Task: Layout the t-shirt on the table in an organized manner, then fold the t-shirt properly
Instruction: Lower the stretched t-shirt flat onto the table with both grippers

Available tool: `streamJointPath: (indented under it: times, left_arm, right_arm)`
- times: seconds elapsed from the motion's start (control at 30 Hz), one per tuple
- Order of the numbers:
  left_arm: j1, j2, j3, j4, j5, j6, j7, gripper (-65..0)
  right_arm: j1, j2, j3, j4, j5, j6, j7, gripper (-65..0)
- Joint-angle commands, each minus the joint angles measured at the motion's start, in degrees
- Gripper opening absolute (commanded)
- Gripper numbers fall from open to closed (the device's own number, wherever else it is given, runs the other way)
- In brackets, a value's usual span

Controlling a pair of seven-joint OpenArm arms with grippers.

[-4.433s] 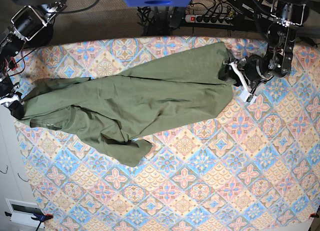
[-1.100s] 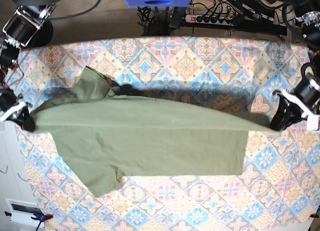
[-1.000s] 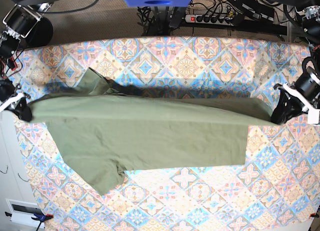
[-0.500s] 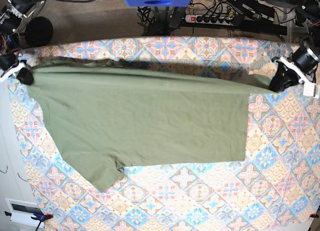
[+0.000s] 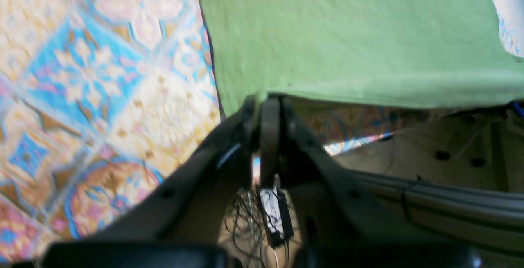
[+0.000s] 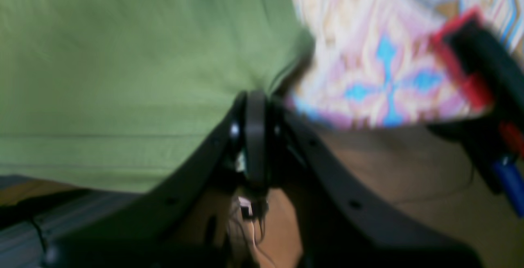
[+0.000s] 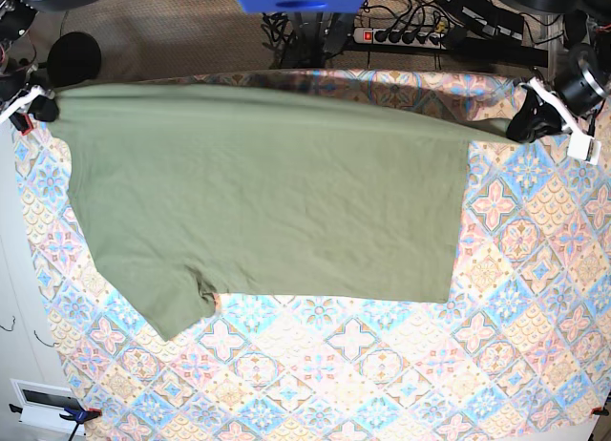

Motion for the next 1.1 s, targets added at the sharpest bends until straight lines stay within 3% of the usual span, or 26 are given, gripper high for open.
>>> streamJointPath:
  times: [0.0, 0.37, 0.53, 0.7, 0.9, 1.07]
  left_arm:
    - [0.33, -0.79, -0.97, 0.63, -0.16, 0.25, -1.11, -65.0]
    - [0.68, -1.67, 0.7, 0.63, -0.07, 0.25, -1.11, -65.0]
    - [1.03, -1.85, 4.04, 0.63, 0.19, 0.25, -1.11, -65.0]
    - [2.79, -2.2, 5.8, 0.63, 6.35, 0.16, -1.11, -65.0]
    - [4.63, -7.83, 5.8, 0.72, 9.16, -2.82, -1.11, -65.0]
    - [4.11, -8.62, 5.71, 0.72, 9.25, -3.26, -1.11, -65.0]
  right_arm:
    - [-0.28, 1.85, 1.65, 0.87, 0.19, 0.12, 1.08, -64.1]
    - [-0.19, 1.58, 3.41, 0.78, 0.01, -0.01, 1.08, -64.0]
    - [-0.1, 1.67, -0.81, 0.43, -0.08, -0.01, 1.08, -63.9]
    - [-1.25, 1.67, -2.21, 0.7, -0.08, -0.01, 1.08, -63.9]
    - [-5.82, 1.85, -2.04, 0.78, 0.19, -0.01, 1.08, -63.9]
    - [-5.64, 1.93, -1.86, 0.78, 0.19, -0.01, 1.08, -63.9]
